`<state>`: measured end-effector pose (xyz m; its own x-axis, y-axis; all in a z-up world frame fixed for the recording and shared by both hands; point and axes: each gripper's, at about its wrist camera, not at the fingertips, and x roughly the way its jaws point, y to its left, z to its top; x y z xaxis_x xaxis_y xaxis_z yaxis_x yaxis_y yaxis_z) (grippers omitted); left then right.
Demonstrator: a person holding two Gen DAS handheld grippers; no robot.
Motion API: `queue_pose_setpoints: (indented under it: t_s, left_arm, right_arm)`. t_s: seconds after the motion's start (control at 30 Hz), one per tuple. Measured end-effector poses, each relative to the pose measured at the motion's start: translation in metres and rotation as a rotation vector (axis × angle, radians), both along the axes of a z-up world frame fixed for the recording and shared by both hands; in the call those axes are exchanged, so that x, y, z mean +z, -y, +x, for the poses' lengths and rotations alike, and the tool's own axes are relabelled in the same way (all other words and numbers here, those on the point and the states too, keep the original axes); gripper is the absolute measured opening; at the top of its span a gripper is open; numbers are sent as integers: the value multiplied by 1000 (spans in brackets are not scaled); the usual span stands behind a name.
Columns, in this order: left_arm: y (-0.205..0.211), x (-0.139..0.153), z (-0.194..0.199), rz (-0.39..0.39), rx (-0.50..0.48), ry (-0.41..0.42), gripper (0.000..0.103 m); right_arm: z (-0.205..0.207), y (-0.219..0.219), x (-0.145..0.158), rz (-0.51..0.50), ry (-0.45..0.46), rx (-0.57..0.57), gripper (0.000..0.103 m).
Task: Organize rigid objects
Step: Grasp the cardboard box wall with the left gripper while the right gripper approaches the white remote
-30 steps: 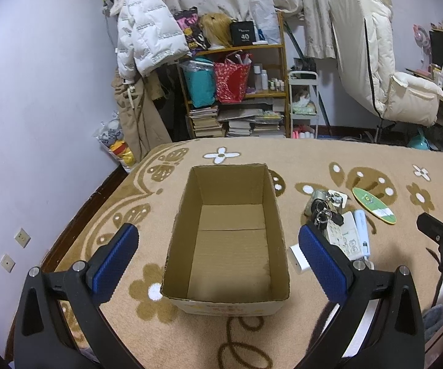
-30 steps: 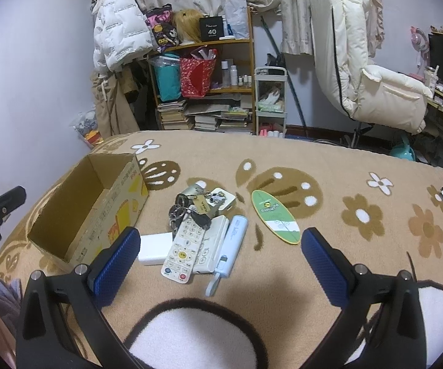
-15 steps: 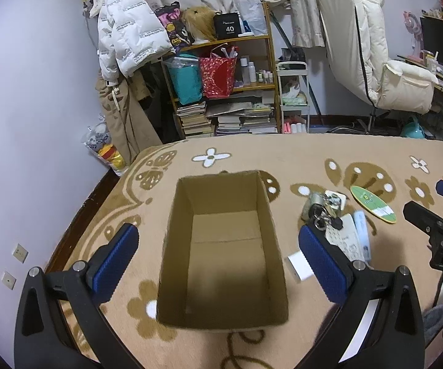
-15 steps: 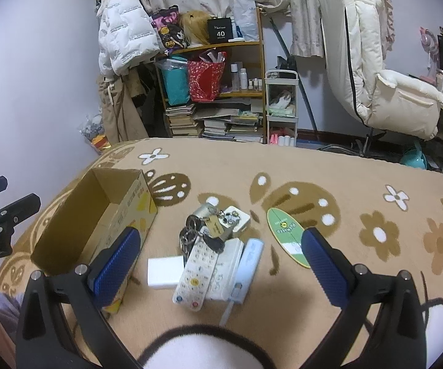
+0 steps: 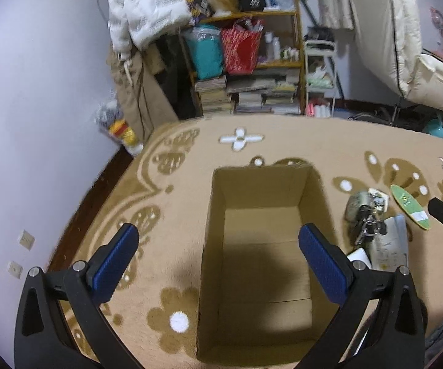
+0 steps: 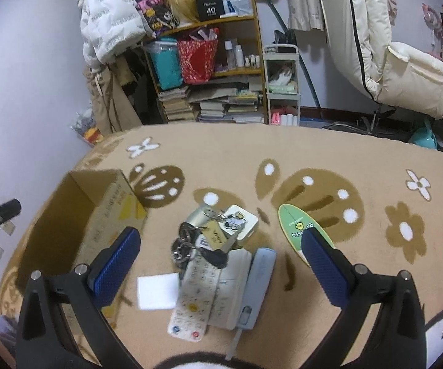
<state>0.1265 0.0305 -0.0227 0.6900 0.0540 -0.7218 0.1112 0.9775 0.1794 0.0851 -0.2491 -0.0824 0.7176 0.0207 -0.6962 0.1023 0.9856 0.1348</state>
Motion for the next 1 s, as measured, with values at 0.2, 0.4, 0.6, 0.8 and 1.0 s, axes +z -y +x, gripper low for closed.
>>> queue_pose_setpoints:
  t_s: [0.2,0.4,0.6,0.8,1.0]
  left_arm:
    - [-24,-35,26,-45,82,-105,102]
    - [-40,-67,41,-62,131,-212,96]
    - [-47,-80,44,-55,157,-264,89]
    - [-53,-90,46,-58,180,-321,75]
    - [-54,-96,45,-60,189,-355,60]
  right_arm:
    - [14,-2,-27,-31,-77,22,103]
    - [21,-3,-51,-43,-156,43,103]
    - [24,5,-68,-25,-209,38,99]
    - [25,7,-78,25,-246,51,92]
    - [23,-6,-79,66,-242,124,82]
